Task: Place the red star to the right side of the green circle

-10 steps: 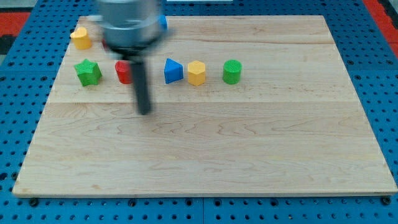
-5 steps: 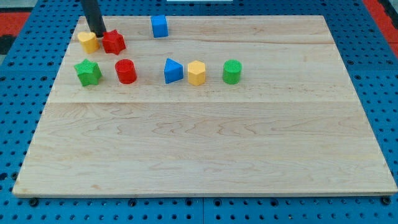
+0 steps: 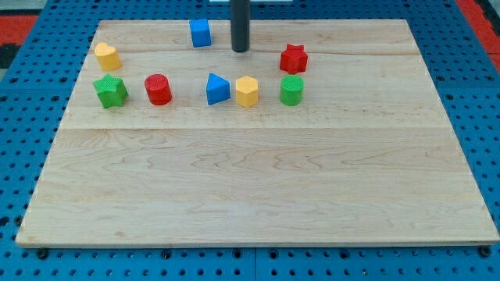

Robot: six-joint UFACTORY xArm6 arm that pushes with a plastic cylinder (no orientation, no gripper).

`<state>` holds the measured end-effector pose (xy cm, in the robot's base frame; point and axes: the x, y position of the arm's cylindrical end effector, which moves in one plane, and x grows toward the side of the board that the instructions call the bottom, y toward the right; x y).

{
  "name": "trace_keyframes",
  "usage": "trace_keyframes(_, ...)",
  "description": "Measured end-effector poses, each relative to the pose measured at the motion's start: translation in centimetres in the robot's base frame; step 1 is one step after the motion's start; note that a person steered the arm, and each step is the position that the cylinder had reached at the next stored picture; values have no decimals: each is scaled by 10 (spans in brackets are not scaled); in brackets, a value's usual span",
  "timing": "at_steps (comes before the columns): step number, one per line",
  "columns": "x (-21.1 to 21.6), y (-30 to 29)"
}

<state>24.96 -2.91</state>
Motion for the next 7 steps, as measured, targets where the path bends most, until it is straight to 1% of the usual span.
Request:
trace_keyframes(1, 22, 83)
trace_keyframes(2, 73, 168)
trace_keyframes(4, 59, 175)
trace_keyframes(6, 82, 156)
trace_keyframes(7, 70, 141)
